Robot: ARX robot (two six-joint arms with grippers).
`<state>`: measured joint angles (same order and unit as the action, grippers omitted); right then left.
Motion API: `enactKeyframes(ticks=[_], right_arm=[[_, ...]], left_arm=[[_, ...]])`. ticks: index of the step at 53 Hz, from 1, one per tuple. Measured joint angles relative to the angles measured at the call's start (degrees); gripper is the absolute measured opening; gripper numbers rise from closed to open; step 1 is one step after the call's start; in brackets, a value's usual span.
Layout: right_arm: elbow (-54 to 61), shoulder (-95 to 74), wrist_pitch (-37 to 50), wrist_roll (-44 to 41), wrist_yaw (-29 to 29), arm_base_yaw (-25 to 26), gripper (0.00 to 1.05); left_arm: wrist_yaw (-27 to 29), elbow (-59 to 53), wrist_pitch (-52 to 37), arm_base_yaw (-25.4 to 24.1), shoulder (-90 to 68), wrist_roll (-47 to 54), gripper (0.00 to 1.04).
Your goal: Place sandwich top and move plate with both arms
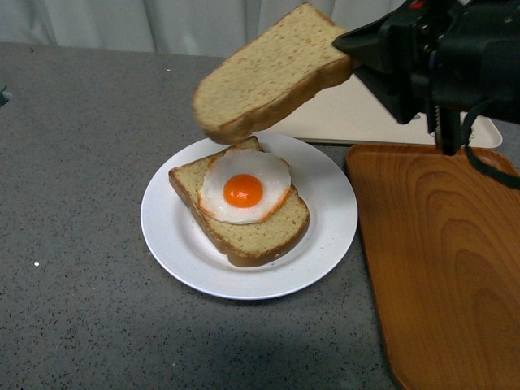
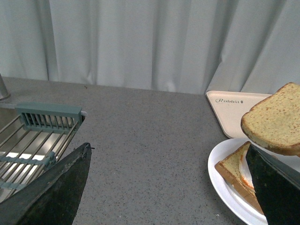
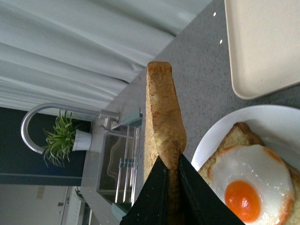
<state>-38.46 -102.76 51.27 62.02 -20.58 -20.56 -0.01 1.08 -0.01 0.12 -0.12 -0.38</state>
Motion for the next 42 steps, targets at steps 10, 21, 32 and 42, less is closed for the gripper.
enactKeyframes(ticks=[10,21,32,42], right_arm=[[0.8,-3.7,0.2,0.0,1.6,-1.2,0.03],[1.4,-6.1,-1.2,-2.1,2.3,-2.3,0.03],[1.4,-6.3,-2.7,-4.1,2.1,-3.2,0.03],[1.4,-6.2,-8.2,-9.0,4.4,-1.8,0.36]], left_arm=[[0.0,0.0,0.0,0.0,0.0,0.0,0.98],[0.0,0.0,0.0,0.0,0.0,0.0,0.98],[0.0,0.0,0.0,0.0,0.0,0.0,0.98],[0.0,0.0,0.0,0.0,0.0,0.0,0.98]])
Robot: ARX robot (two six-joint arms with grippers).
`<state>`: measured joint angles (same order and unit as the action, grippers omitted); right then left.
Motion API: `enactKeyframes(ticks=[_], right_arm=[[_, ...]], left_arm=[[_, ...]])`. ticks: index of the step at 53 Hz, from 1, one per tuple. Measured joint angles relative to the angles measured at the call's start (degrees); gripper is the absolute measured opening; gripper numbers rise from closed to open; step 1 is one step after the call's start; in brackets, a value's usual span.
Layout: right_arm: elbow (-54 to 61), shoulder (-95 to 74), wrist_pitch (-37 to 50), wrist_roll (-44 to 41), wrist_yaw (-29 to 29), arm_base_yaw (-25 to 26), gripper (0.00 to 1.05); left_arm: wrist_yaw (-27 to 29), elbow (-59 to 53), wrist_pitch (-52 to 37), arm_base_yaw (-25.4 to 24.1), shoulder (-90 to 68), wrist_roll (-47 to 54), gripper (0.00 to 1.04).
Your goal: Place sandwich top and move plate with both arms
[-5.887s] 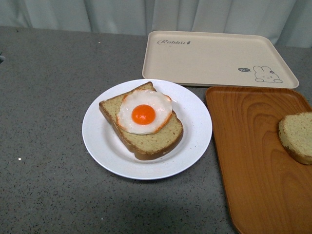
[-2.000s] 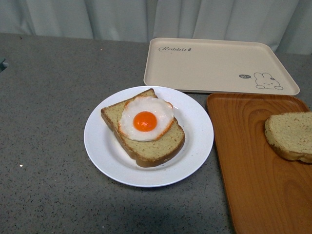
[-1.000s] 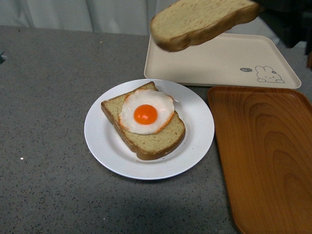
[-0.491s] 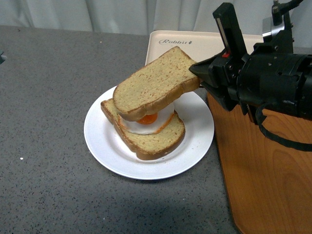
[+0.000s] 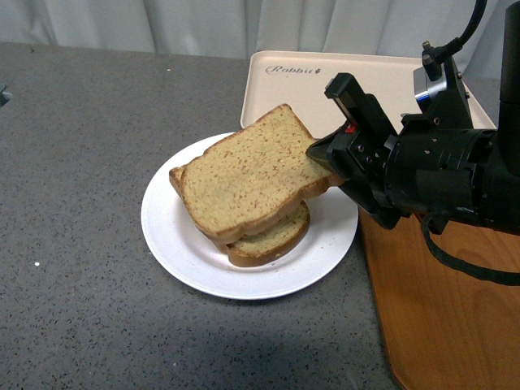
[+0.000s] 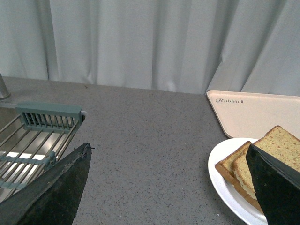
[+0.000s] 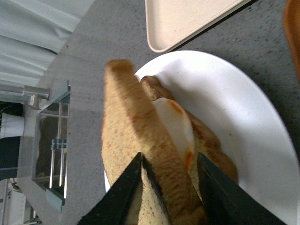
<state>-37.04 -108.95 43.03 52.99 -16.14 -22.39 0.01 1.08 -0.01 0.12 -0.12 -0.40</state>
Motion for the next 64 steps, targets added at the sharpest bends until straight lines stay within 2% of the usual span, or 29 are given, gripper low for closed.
enactKeyframes(ticks=[4,10,14,15,16,17,19,21,24,27,30,32,34,35,36,40,60,64], right_arm=[[0.1,1.3,-3.1,-3.0,1.7,1.5,0.52],[0.1,4.0,-6.0,-6.6,3.3,3.5,0.68],[0.5,7.9,-8.7,-10.6,4.0,6.1,0.85],[1.5,7.9,-5.5,-13.5,7.1,6.1,0.84],[4.2,8.1,2.6,-18.5,13.8,6.2,0.79],[6.1,8.3,7.9,-21.3,18.1,6.4,0.75],[10.9,10.3,16.1,-28.7,24.8,7.0,0.68],[15.9,14.9,20.7,-36.3,27.9,7.9,0.61],[23.1,27.1,20.2,-44.4,27.4,10.4,0.48],[29.5,40.2,13.7,-48.3,23.8,13.7,0.37],[34.6,53.3,2.9,-50.1,18.0,18.4,0.26],[36.7,66.7,-10.4,-51.3,17.2,21.1,0.17],[36.7,80.6,-23.2,-51.6,16.9,22.0,0.08],[36.7,85.1,-25.7,-51.7,16.7,22.1,0.05],[36.7,93.4,-33.6,-52.3,16.2,22.2,0.01],[36.7,106.8,-42.4,-52.6,16.0,22.3,0.01],[36.7,108.7,-42.9,-52.7,16.1,22.3,0.01],[35.0,106.7,-48.3,-46.2,16.2,22.3,0.1]], left_arm=[[0.0,0.0,0.0,0.0,0.0,0.0,0.98],[0.0,0.0,0.0,0.0,0.0,0.0,0.98],[0.0,0.0,0.0,0.0,0.0,0.0,0.98],[0.0,0.0,0.0,0.0,0.0,0.0,0.98],[0.0,0.0,0.0,0.0,0.0,0.0,0.98],[0.0,0.0,0.0,0.0,0.0,0.0,0.98],[-0.1,0.0,0.0,0.0,0.0,0.0,0.98],[0.0,0.0,0.0,0.0,0.0,0.0,0.98],[0.0,0.0,0.0,0.0,0.0,0.0,0.98],[0.0,0.0,0.0,0.0,0.0,0.0,0.98],[0.0,0.0,0.0,0.0,0.0,0.0,0.98],[0.0,0.0,0.0,0.0,0.0,0.0,0.98],[0.0,0.0,0.0,0.0,0.0,0.0,0.98],[0.0,0.0,0.0,0.0,0.0,0.0,0.98],[0.0,0.0,0.0,0.0,0.0,0.0,0.98],[0.0,0.0,0.0,0.0,0.1,0.0,0.98],[0.0,0.0,0.0,0.0,0.1,0.0,0.98],[0.0,0.0,0.0,0.0,0.1,0.0,0.98]])
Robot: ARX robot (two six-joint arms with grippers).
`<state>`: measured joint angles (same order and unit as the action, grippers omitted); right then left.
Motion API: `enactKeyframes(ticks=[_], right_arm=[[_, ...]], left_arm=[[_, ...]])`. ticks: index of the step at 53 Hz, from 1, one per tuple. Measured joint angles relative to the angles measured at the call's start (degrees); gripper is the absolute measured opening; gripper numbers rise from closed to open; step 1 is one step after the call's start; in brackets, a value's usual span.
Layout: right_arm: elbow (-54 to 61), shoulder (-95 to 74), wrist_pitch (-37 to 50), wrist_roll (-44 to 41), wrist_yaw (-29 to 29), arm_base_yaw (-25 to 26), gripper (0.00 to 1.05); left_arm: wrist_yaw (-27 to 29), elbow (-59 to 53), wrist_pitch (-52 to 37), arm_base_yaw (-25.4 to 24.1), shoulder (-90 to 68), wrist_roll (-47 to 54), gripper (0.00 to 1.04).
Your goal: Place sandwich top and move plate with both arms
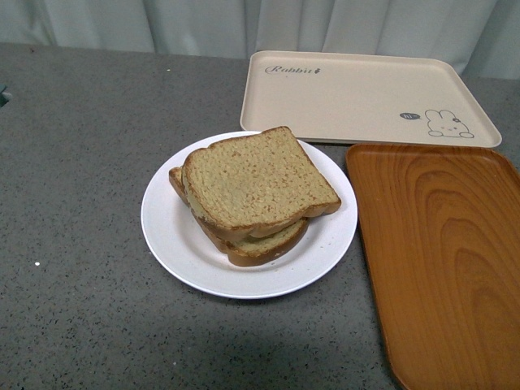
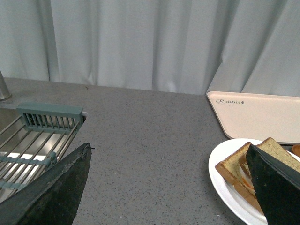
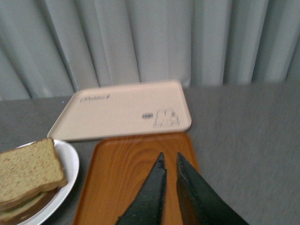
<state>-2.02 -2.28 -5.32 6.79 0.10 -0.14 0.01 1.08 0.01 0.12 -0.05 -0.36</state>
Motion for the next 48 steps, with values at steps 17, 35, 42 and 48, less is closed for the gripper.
enactKeyframes(ticks=[17,35,42,48], right_arm=[[-0.8,-2.5,-3.7,22.8,0.1,0.0,0.67],[1.6,2.1,5.1,-1.2,-0.1,0.0,0.49],[1.6,2.1,5.1,-4.7,0.0,0.0,0.28],[1.7,2.1,5.1,-5.7,0.0,0.0,0.1]], left_arm=[[0.0,0.0,0.0,0.0,0.0,0.0,0.98],[6.6,7.2,16.1,6.2,-22.9,-45.8,0.98],[8.0,7.2,9.2,8.2,-31.1,-53.4,0.98],[7.6,7.2,0.5,9.9,-41.3,-57.5,0.98]])
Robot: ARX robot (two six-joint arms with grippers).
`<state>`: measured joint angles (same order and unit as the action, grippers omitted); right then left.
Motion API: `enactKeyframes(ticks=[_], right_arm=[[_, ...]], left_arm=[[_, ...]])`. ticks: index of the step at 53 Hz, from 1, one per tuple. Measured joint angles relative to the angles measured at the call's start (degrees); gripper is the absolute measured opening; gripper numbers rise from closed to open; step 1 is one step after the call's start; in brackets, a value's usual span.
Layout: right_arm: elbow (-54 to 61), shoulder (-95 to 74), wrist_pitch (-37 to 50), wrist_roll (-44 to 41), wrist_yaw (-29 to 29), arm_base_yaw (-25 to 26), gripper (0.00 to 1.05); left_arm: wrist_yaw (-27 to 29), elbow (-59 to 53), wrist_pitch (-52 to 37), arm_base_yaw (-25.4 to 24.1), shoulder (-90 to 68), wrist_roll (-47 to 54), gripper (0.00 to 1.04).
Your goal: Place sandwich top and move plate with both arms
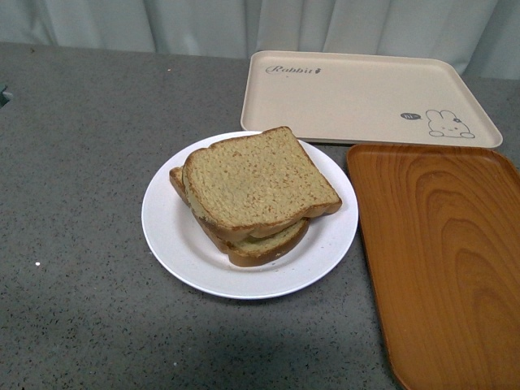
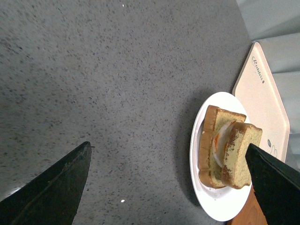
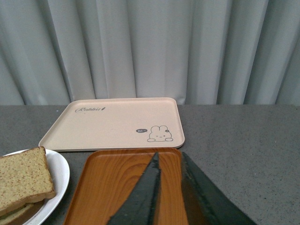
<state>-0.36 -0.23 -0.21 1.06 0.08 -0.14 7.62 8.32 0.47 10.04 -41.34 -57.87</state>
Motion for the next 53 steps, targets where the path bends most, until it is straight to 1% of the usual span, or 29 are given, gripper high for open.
enactKeyframes(ticks=[3,8,10,15,16,21,22,24,25,31,33,35,36,40,45,53], right_arm=[[0.0,0.0,0.0,-0.3,0.0,0.0,0.01],[0.0,0.0,0.0,-0.8,0.0,0.0,0.02],[0.0,0.0,0.0,-0.8,0.0,0.0,0.1],[0.0,0.0,0.0,-0.8,0.0,0.0,0.28],[0.0,0.0,0.0,-0.8,0.0,0.0,0.29],[0.0,0.0,0.0,-0.8,0.0,0.0,0.45],[0.0,0.0,0.0,-0.8,0.0,0.0,0.47],[0.0,0.0,0.0,-0.8,0.0,0.0,0.56],[0.0,0.0,0.0,-0.8,0.0,0.0,0.58],[0.0,0.0,0.0,-0.8,0.0,0.0,0.84],[0.0,0.0,0.0,-0.8,0.0,0.0,0.91],[0.0,0.0,0.0,-0.8,0.0,0.0,0.96],[0.0,0.0,0.0,-0.8,0.0,0.0,0.98],[0.0,0.0,0.0,-0.8,0.0,0.0,0.95],[0.0,0.0,0.0,-0.8,0.0,0.0,0.96],[0.0,0.0,0.0,-0.8,0.0,0.0,0.96]], left_arm=[[-0.3,0.2,-5.2,1.0,-6.1,-1.9,0.98],[-0.2,1.7,-14.3,3.2,-17.8,-4.7,0.98],[0.1,2.9,-19.0,4.5,-24.5,-5.9,0.98],[0.3,4.7,-24.7,6.4,-33.5,-7.4,0.98],[0.3,4.8,-25.1,6.6,-34.2,-7.7,0.98],[0.2,5.4,-28.0,8.2,-39.6,-9.9,0.98],[0.1,5.4,-28.3,8.3,-40.1,-10.1,0.98],[-0.1,5.6,-30.1,9.2,-42.1,-11.1,0.98],[-0.2,5.6,-30.5,9.4,-42.5,-11.3,0.98],[-0.7,6.9,-34.6,10.8,-48.1,-14.0,0.98],[-0.7,7.2,-35.4,11.2,-49.4,-15.0,0.98],[-0.7,7.5,-36.2,11.7,-50.2,-15.6,0.98],[-0.7,7.6,-36.7,12.1,-50.7,-15.8,0.98],[-0.7,8.3,-37.9,13.6,-52.2,-16.8,0.98],[-0.2,9.4,-39.3,15.8,-55.0,-18.0,0.98],[-0.1,10.5,-42.0,17.2,-57.5,-19.8,0.98]])
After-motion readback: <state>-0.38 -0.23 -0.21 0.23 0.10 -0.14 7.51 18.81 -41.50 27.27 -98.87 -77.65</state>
